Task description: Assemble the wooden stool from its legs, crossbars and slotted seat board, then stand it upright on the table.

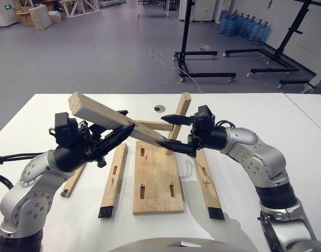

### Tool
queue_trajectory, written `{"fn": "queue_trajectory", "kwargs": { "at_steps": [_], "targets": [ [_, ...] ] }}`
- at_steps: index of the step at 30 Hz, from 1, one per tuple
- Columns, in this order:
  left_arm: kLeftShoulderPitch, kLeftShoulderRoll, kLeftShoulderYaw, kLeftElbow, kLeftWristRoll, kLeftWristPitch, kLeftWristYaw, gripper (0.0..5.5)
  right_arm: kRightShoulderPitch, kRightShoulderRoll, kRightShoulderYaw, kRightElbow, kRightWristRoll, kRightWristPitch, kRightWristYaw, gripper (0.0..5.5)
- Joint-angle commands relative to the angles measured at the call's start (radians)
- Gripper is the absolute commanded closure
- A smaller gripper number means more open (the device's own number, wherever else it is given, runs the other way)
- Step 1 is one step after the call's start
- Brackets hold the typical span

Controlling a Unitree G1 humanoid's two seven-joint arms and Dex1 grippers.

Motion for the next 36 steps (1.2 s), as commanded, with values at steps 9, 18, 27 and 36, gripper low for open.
{"fn": "queue_trajectory", "kwargs": {
  "at_steps": [9,18,27,36],
  "targets": [
    [0.033,0.009,-0.071,0.122,0.29,-0.067,0.001,3.48,-0.156,0.189,-0.19,0.192,-0.352,-0.338,-0.633,0.67],
    [-0.014,0.033,-0.155,0.235,0.461,-0.141,-0.05,3.48,-0.105,0.211,-0.17,0.378,-0.668,-0.626,-0.852,0.67],
    [-0.194,0.048,-0.184,0.529,0.538,-0.231,-0.175,3.48,-0.097,0.242,-0.135,0.423,-0.605,-0.655,-0.738,0.67],
    [-0.22,0.081,-0.218,0.528,0.485,-0.205,-0.32,3.49,-0.086,0.234,-0.145,0.44,-0.587,-0.651,-0.687,0.67]
  ]
}}
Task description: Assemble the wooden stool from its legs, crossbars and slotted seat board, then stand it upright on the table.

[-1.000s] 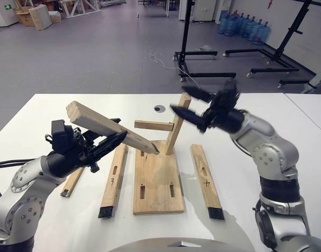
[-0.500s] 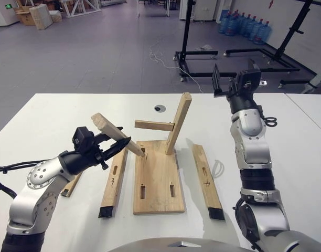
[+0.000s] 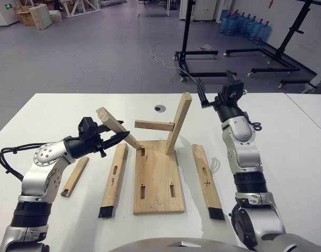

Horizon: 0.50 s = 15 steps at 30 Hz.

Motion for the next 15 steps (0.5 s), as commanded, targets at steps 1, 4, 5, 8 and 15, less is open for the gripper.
{"fn": "queue_trajectory", "kwargs": {
  "at_steps": [1,4,5,8,15],
  "targets": [
    [-0.03,0.045,-0.033,0.011,0.005,0.026,-0.083,3.49,-0.003,-0.014,-0.013,0.015,0.011,0.009,0.017,0.67],
    [-0.051,0.065,-0.053,0.05,0.038,0.023,-0.113,3.49,-0.01,-0.017,-0.013,0.023,0.008,0.008,0.023,0.67],
    [-0.057,0.071,-0.055,0.057,0.04,0.026,-0.119,3.49,-0.012,-0.017,-0.012,0.024,0.008,0.008,0.024,0.67],
    [-0.063,0.093,-0.061,0.071,0.052,0.025,-0.145,3.49,-0.014,-0.015,-0.015,0.021,0.011,0.01,0.025,0.67],
    [-0.093,0.163,-0.128,0.096,0.076,0.054,-0.243,3.49,-0.008,-0.016,-0.019,0.021,0.015,0.014,0.03,0.67]
  ]
}}
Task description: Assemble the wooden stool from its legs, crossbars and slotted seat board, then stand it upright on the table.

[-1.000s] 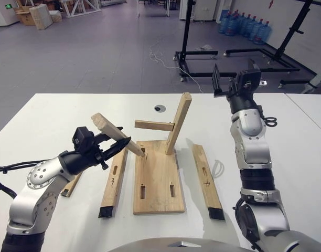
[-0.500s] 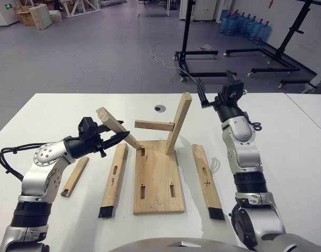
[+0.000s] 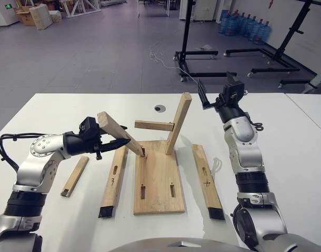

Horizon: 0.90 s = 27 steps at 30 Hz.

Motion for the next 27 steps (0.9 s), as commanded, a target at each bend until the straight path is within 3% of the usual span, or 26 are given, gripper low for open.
{"fn": "queue_trajectory", "kwargs": {
  "at_steps": [1,12,17,27],
  "targets": [
    [-0.013,0.051,-0.083,0.026,0.059,0.05,-0.073,3.49,-0.007,-0.003,-0.008,0.007,0.01,0.014,0.006,0.67],
    [-0.207,0.128,-0.174,0.173,0.141,0.044,-0.201,3.49,0.002,0.007,0.002,-0.005,0.017,0.018,0.02,0.67],
    [-0.176,0.101,-0.141,0.179,0.092,0.063,-0.196,3.49,-0.004,0.002,0.006,-0.014,0.039,0.023,0.054,0.67],
    [-0.092,0.058,-0.121,0.157,0.086,0.044,-0.156,3.49,-0.165,-0.049,0.057,-0.195,0.232,0.176,0.296,0.67]
  ]
}}
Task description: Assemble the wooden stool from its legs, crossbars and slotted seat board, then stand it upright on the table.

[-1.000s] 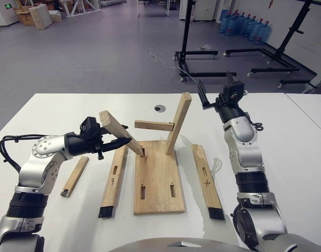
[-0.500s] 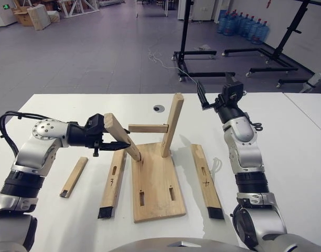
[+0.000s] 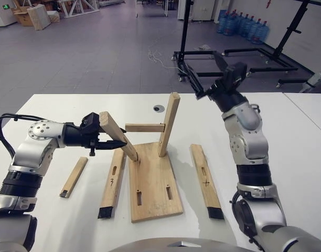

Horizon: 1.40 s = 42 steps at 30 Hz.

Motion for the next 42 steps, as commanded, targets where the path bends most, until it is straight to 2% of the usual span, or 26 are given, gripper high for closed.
{"fn": "queue_trajectory", "kwargs": {
  "at_steps": [1,10,14,18,26,33,42],
  "targets": [
    [0.061,-0.014,-0.03,0.01,0.033,0.021,0.004,3.49,-0.036,-0.034,0.04,-0.011,0.006,0.034,0.077,0.67],
    [0.081,-0.006,-0.038,-0.029,0.021,0.04,-0.006,3.49,-0.128,-0.067,0.066,0.133,-0.075,-0.01,0.122,0.67],
    [0.081,-0.004,-0.042,-0.034,0.021,0.042,-0.006,3.49,-0.239,-0.108,0.079,0.285,-0.19,-0.189,0.123,0.67],
    [0.082,-0.004,-0.046,-0.026,0.027,0.035,-0.006,3.49,-0.308,-0.089,0.104,0.429,-0.248,-0.322,0.121,0.67],
    [0.075,-0.004,-0.058,-0.011,0.032,0.029,-0.014,3.49,-0.307,-0.098,0.218,0.596,-0.422,-0.591,0.117,0.67],
    [0.084,-0.01,-0.059,-0.009,0.032,0.025,-0.005,3.49,-0.285,-0.111,0.235,0.634,-0.424,-0.572,0.167,0.67],
    [0.099,-0.037,-0.013,0.04,0.0,0.032,0.039,3.49,-0.19,-0.128,0.262,0.508,-0.362,-0.488,0.271,0.67]
  ]
}}
